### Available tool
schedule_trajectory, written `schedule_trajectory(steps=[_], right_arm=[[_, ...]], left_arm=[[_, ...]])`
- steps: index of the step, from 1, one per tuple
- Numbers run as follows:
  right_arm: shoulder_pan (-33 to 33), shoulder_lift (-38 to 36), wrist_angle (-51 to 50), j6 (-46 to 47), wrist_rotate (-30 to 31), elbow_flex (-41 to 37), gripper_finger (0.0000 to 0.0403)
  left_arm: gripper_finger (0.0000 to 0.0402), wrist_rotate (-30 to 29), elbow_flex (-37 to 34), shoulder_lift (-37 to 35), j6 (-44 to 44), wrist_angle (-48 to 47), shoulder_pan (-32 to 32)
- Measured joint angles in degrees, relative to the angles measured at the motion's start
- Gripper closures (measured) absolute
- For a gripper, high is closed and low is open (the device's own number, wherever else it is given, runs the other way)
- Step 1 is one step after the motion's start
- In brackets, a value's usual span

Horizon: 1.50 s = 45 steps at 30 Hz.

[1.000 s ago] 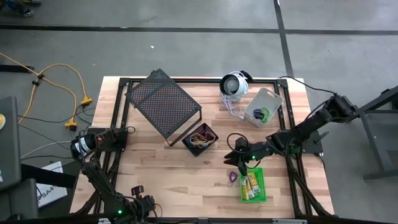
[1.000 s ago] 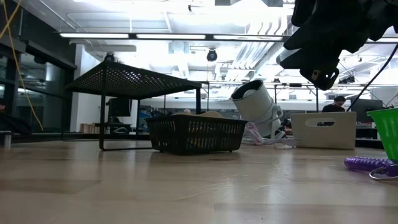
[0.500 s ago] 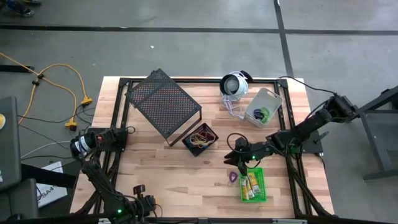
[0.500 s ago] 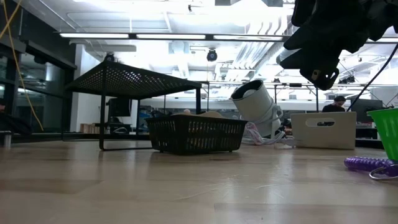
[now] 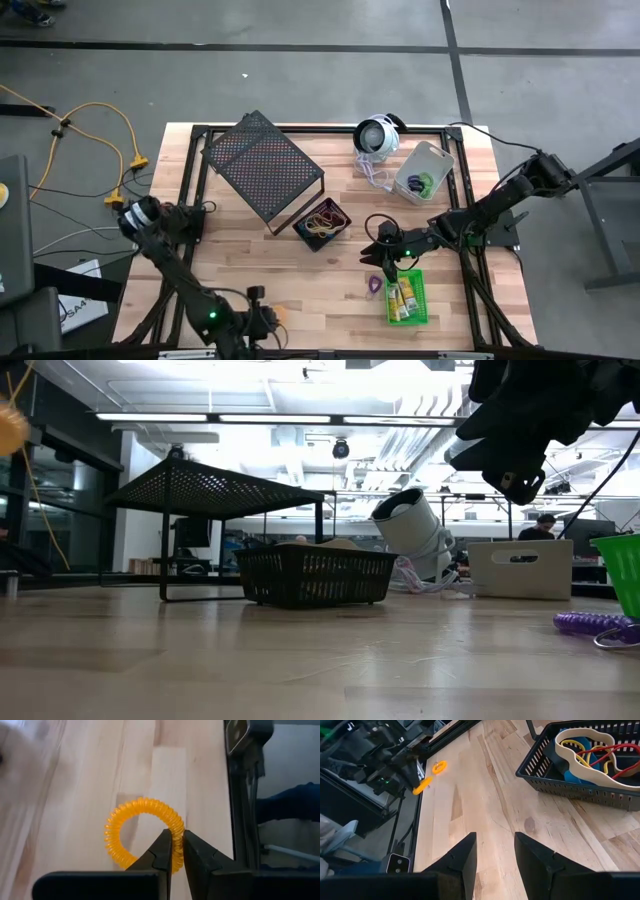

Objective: Pick & Place Office Desk Supplies
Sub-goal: Put the right orange spring keychain into the white bin

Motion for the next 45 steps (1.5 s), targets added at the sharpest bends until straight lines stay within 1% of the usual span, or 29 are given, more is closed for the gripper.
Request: schedule_trajectory(steps=[4,7,13,17,21,26,32,40,41,45], right_arm=[[0.0,0.0,0.0,0.0,0.0,0.0,0.0284],[0.0,0.0,0.0,0.0,0.0,0.0,0.0284],[0.0,0.0,0.0,0.0,0.0,0.0,0.0284],[0.0,0.0,0.0,0.0,0.0,0.0,0.0284],[0.0,0.0,0.0,0.0,0.0,0.0,0.0284],[0.0,0.0,0.0,0.0,0.0,0.0,0.0284],[0.0,0.0,0.0,0.0,0.0,0.0,0.0284],[0.0,0.0,0.0,0.0,0.0,0.0,0.0284],[0.0,0.0,0.0,0.0,0.0,0.0,0.0284],[0.0,0.0,0.1,0.5,0.0,0.0,0.0284]], left_arm=[[0.0376,1.5,0.0,-0.1,8.3,4.7,4.3],[0.0376,4.5,0.1,-0.1,15.4,8.2,8.9],[0.0376,14.6,0.1,-0.1,26.9,12.6,19.8],[0.0376,18.4,0.1,-0.1,32.3,14.2,25.8],[0.0376,20.9,0.1,-0.1,36.7,16.8,29.5],[0.0376,26.6,0.1,-0.1,41.3,18.2,32.5],[0.0376,27.0,0.1,-0.1,44.4,18.5,33.6],[0.0376,26.5,0.1,-0.1,46.6,19.2,33.6],[0.0376,25.7,0.1,-0.1,47.2,19.3,33.6],[0.0376,18.6,0.2,-0.2,50.4,19.7,33.6]])
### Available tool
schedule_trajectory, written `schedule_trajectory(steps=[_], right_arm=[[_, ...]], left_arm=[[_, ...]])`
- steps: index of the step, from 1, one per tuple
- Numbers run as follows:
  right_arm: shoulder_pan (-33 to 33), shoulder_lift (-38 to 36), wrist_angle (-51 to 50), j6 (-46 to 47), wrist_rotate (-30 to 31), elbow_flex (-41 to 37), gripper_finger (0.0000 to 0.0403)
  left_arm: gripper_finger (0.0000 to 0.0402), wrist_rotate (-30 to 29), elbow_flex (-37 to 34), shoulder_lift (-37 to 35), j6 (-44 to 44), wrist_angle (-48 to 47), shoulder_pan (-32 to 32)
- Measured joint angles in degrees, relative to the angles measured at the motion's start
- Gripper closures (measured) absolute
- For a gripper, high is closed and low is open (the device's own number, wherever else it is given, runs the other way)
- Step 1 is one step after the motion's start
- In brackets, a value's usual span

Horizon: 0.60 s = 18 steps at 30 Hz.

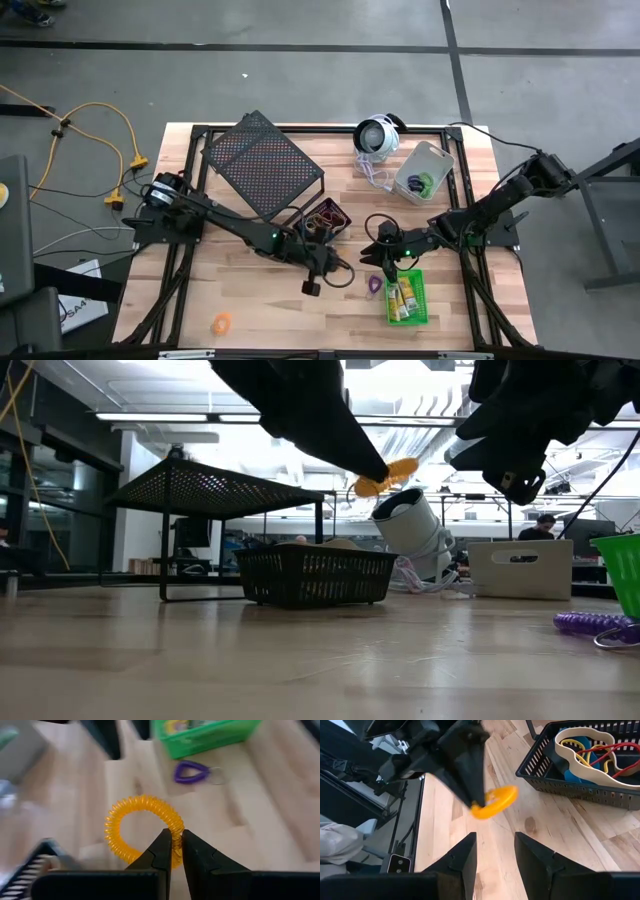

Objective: Pick & Place Office Desk Supplies
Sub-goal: Put the right orange spring keychain into the white bin

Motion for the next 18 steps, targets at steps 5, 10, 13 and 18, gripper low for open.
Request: schedule_trajectory(steps=[5,10,13,18], right_arm=[[-0.3,0.0,0.4,0.7,2.5,0.0,0.0284],[-2.4,0.0,0.4,8.6,8.4,0.0,0.0284],[-4.0,0.0,0.5,9.5,7.7,0.0,0.0284],[-5.5,0.0,1.1,9.6,6.5,0.0,0.0284]], left_arm=[[0.0376,-6.0,0.0,0.0,1.7,0.4,0.0],[0.0376,-8.7,0.0,0.0,2.1,1.7,0.0],[0.0376,-8.8,0.0,0.0,4.2,2.7,0.0],[0.0376,-10.9,0.0,0.0,6.0,4.2,0.0]])
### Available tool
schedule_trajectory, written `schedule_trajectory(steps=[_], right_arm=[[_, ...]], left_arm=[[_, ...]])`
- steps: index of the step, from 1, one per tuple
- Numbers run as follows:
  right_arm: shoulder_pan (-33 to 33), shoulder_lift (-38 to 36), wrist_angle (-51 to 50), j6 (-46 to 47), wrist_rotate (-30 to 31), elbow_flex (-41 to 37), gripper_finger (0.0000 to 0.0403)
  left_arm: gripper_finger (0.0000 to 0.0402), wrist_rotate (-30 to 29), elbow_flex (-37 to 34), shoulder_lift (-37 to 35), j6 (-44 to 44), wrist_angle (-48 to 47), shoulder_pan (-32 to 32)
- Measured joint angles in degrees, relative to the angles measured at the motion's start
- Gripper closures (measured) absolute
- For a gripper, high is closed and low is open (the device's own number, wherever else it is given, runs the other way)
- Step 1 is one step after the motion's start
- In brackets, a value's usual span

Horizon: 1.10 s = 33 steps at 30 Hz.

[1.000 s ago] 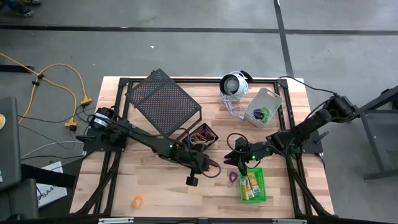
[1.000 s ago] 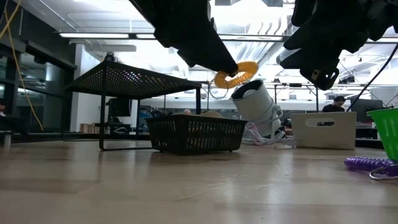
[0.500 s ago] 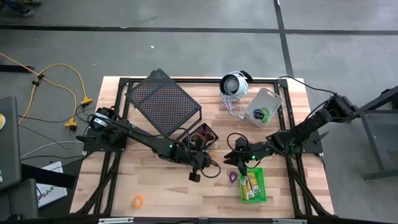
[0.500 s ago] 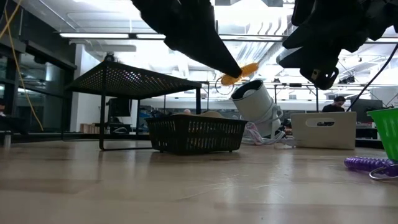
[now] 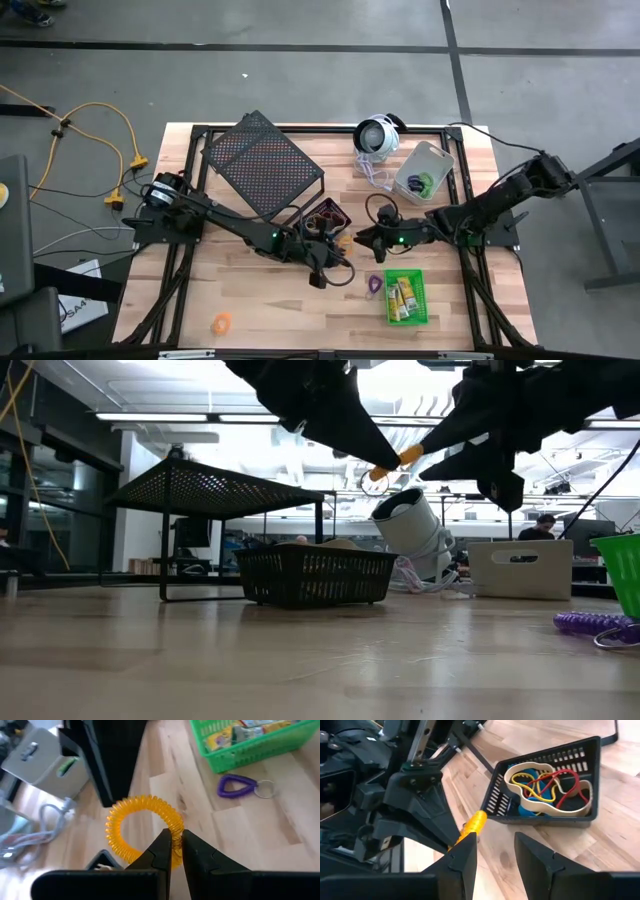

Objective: Pick & Place Office Desk Supplies
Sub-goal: Put the right orange spring keychain into the white bin

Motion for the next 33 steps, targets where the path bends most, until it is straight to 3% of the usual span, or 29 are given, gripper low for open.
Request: schedule_trajectory(steps=[33], right_arm=[[-0.4,0.0,3.6,0.0,0.0,0.0,0.0284]], left_arm=[[0.0376,-4.4,0.0,0.0,-0.1,0.3,3.1]])
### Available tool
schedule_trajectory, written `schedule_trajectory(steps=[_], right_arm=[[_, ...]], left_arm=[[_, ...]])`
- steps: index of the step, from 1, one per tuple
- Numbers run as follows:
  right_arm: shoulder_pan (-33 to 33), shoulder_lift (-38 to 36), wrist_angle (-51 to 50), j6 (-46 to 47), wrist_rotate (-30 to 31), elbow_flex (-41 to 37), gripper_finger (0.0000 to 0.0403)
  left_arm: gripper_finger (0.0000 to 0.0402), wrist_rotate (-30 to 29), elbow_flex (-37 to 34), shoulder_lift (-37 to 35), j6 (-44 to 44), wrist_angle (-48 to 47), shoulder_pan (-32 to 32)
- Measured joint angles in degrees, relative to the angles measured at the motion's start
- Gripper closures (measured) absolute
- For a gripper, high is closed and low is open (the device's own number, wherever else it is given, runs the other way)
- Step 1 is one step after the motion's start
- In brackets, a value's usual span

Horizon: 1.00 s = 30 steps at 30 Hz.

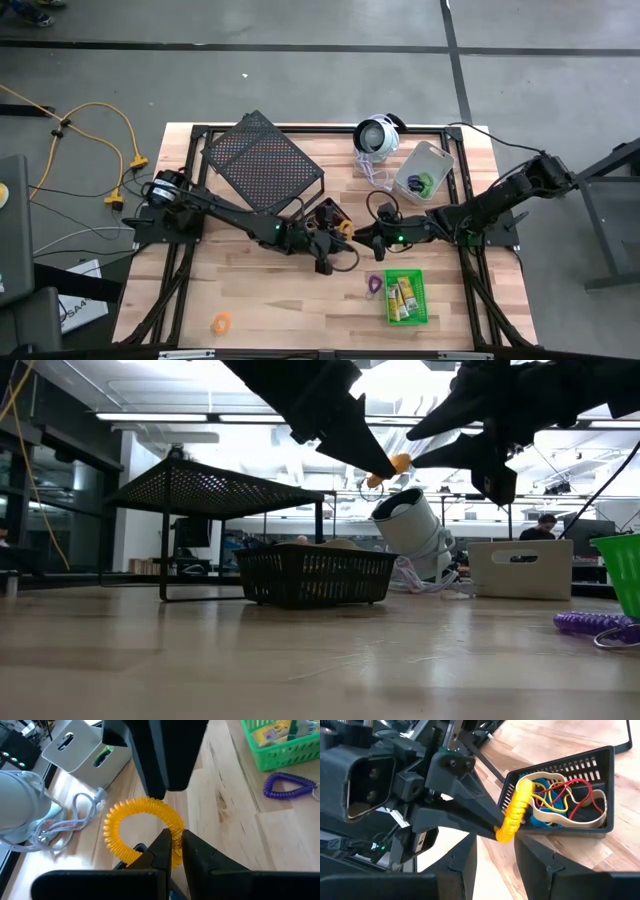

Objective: Pick & Place Office Desk Supplies
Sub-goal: Put the right orange spring keychain into the white bin

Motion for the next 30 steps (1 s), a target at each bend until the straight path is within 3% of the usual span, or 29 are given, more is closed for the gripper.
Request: schedule_trajectory(steps=[6,22,30], right_arm=[[-0.4,0.0,0.0,-0.5,1.8,0.0,0.0284],[-2.9,0.0,2.1,-2.4,-1.8,0.0,0.0284],[-3.0,0.0,2.1,-2.4,-1.8,0.0,0.0320]], left_arm=[[0.0376,0.0,0.0,0.0,1.7,2.0,0.0],[0.0376,0.1,0.0,0.0,2.6,3.4,0.0],[0.0376,0.1,0.0,0.0,2.6,3.4,0.0]])
